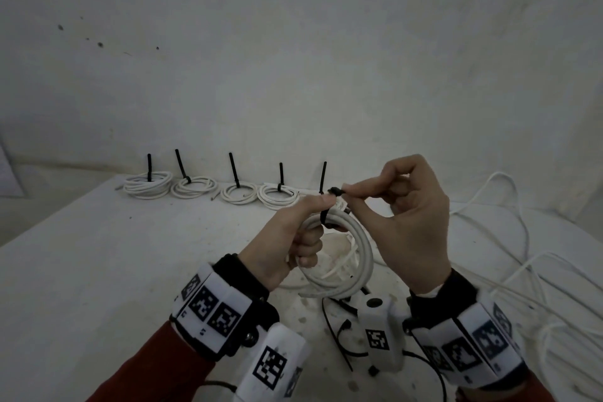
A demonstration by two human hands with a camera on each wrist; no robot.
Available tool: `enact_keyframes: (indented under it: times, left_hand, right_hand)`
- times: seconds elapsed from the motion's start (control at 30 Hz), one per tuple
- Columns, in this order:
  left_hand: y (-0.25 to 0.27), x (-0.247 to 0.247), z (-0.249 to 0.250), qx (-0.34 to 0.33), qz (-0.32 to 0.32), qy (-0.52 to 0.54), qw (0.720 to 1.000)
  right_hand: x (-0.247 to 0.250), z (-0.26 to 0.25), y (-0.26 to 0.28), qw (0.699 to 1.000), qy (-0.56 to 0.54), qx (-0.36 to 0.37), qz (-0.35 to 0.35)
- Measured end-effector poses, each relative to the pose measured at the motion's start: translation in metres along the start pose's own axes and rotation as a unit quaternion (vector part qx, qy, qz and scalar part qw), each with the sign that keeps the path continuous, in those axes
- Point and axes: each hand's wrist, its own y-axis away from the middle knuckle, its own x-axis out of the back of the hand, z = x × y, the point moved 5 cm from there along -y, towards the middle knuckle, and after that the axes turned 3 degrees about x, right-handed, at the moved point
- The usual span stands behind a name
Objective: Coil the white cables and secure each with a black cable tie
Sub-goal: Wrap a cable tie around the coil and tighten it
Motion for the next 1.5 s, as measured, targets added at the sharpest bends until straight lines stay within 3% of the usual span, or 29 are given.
enact_keyframes:
  times: [0.17, 0.23, 0.27, 0.33, 0.4, 0.5, 0.7, 0.9, 1.1, 1.27, 1.5]
  left_hand:
    - [0.0, 0.001, -0.001, -0.019, 0.036, 0.013, 0.999]
    - [0.002, 0.01, 0.008, -0.091, 0.098, -0.025, 0.991]
    - [0.005, 0.016, 0.015, -0.149, 0.143, -0.074, 0.976]
    - [0.014, 0.025, 0.031, -0.266, 0.234, -0.188, 0.916]
    - [0.02, 0.03, 0.036, -0.321, 0.279, -0.255, 0.868]
    - [0.022, 0.033, 0.036, -0.346, 0.297, -0.278, 0.846]
    - [0.028, 0.021, 0.041, -0.402, 0.289, -0.344, 0.798]
    - [0.031, 0.019, 0.041, -0.414, 0.3, -0.334, 0.791]
    - [0.025, 0.024, 0.035, -0.395, 0.306, -0.318, 0.806]
    - [0.023, 0.021, 0.033, -0.398, 0.304, -0.336, 0.798]
    - [0.03, 0.049, 0.053, -0.395, 0.359, -0.306, 0.788]
  right_hand:
    - [-0.004, -0.001, 0.002, 1.0, -0.016, -0.009, -0.009]
    - [-0.002, 0.001, -0.003, 0.996, -0.055, -0.049, -0.044]
    - [-0.001, 0.003, -0.005, 0.994, -0.052, -0.073, -0.066]
    - [0.001, 0.007, -0.006, 0.986, 0.011, -0.134, -0.097]
    - [0.001, 0.01, -0.004, 0.968, 0.05, -0.224, -0.102]
    - [-0.008, 0.013, 0.003, 0.941, -0.006, -0.317, -0.118]
    - [-0.019, 0.01, 0.013, 0.912, -0.096, -0.384, -0.108]
    - [-0.024, 0.003, 0.015, 0.887, -0.165, -0.408, -0.143]
    - [-0.023, 0.002, 0.014, 0.891, -0.143, -0.405, -0.143]
    - [-0.022, 0.003, 0.014, 0.891, -0.156, -0.4, -0.148]
    - [-0.039, -0.003, 0.023, 0.906, -0.119, -0.343, -0.216]
